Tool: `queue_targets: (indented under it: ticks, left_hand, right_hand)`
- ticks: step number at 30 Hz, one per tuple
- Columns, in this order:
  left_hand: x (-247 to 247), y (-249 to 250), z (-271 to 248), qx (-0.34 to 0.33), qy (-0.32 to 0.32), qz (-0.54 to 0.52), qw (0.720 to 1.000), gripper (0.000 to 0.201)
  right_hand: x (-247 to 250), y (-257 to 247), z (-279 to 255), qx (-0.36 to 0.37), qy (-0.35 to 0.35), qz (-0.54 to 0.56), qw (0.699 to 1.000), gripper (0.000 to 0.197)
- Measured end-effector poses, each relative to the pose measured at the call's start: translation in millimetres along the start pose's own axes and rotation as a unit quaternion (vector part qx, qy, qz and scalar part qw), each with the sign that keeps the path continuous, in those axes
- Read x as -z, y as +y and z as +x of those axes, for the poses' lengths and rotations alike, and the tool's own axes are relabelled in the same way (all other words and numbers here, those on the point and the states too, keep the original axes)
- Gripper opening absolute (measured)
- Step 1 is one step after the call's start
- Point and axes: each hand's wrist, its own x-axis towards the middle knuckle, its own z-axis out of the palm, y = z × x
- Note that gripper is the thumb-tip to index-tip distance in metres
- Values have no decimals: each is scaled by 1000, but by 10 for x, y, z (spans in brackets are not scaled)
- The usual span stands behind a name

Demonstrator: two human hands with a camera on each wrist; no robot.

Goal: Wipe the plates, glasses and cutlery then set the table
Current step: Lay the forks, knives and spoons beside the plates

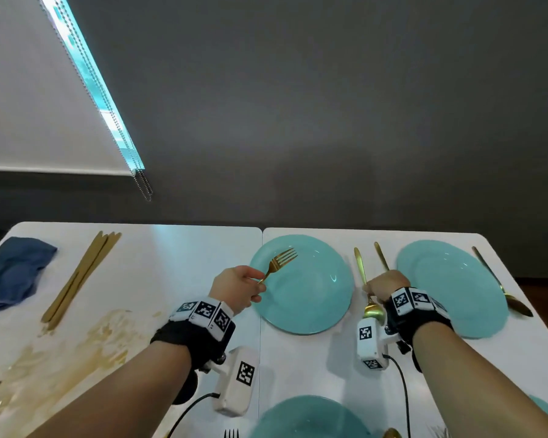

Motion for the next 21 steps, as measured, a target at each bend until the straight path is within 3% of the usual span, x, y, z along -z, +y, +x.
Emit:
queue_targets:
  ticks: [13, 21]
  left_hand:
    - [46, -138, 195, 13, 14, -10, 1000, 16]
    - [7, -154, 197, 17, 14, -8, 1000, 13]
  right_hand:
    - [-171, -179, 325, -13, -11, -12, 1000, 23]
    - [-200, -261, 399, -27, 39, 6, 999, 18]
